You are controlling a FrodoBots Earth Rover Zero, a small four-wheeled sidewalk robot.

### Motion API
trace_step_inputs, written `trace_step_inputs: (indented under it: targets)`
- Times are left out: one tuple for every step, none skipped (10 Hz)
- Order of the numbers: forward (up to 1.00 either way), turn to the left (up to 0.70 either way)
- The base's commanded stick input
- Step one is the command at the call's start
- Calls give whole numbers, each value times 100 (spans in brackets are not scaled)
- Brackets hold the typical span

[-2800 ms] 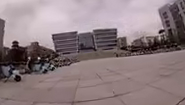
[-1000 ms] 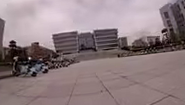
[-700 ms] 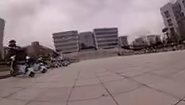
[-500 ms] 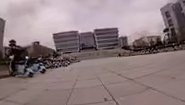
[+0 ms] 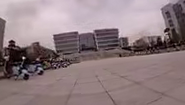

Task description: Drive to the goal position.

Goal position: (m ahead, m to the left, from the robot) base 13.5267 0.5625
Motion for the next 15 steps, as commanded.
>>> trace_step_inputs:
  targets:
    - [70, -5]
    - [70, -6]
    - [70, -7]
    - [70, -9]
    - [70, 0]
    - [70, 0]
    - [70, 0]
    - [70, 0]
    - [70, 0]
    - [70, 0]
    - [70, 0]
    - [70, 0]
    - [70, 0]
    - [70, 0]
    - [70, 1]
